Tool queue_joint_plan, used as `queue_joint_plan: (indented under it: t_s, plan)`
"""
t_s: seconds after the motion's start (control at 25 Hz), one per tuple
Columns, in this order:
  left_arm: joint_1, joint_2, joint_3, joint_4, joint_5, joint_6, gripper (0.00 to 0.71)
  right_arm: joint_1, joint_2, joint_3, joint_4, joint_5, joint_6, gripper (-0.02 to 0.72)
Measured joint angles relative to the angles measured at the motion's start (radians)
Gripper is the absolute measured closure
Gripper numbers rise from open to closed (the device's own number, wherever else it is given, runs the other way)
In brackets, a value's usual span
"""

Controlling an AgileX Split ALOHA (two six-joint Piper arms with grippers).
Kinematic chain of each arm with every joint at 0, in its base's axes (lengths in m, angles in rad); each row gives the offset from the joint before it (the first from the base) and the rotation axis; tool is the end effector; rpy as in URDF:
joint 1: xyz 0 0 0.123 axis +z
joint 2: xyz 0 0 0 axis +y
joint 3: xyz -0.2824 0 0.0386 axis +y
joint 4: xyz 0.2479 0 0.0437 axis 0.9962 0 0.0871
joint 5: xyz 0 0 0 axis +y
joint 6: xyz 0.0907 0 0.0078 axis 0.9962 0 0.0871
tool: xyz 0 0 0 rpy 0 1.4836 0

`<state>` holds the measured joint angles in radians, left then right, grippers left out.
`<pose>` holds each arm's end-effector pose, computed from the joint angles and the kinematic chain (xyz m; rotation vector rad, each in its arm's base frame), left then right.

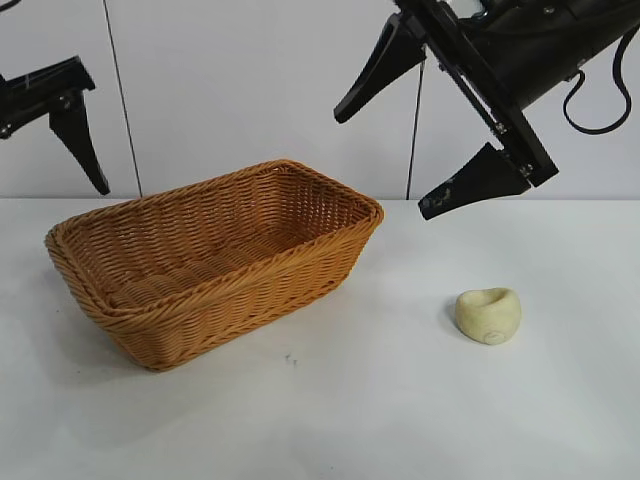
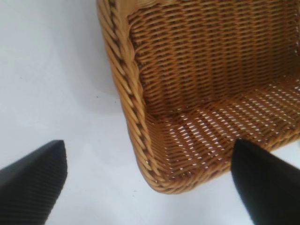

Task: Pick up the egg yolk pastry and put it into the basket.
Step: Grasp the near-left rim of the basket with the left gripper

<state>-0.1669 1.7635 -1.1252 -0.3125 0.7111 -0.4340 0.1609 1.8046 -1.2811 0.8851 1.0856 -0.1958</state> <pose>0.3383 -0.0755 0.1959 -0.6759 2.8037 -0.4647 0.3417 0.1187 0.2386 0.0837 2.8472 1.1821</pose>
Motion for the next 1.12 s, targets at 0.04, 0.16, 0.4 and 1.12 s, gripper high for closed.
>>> queue_joint_plan:
  t_s: [0.04,0.16,0.4,1.12]
  plan:
    - [0.0,0.019,0.0,0.0,-0.013,-0.001,0.014,0.0,0.0,0.0,0.0,0.0,0.0,0.01]
    - [0.0,0.08,0.0,-0.009,-0.042,-0.003,0.014,0.0,0.0,0.0,0.0,0.0,0.0,0.01]
    - [-0.002,0.185,0.0,-0.054,-0.084,-0.003,0.014,0.0,0.0,0.0,0.0,0.001,0.0,0.01]
    - [-0.045,0.198,0.0,-0.027,-0.165,-0.025,0.183,0.0,0.0,0.0,0.0,0.003,0.0,0.01]
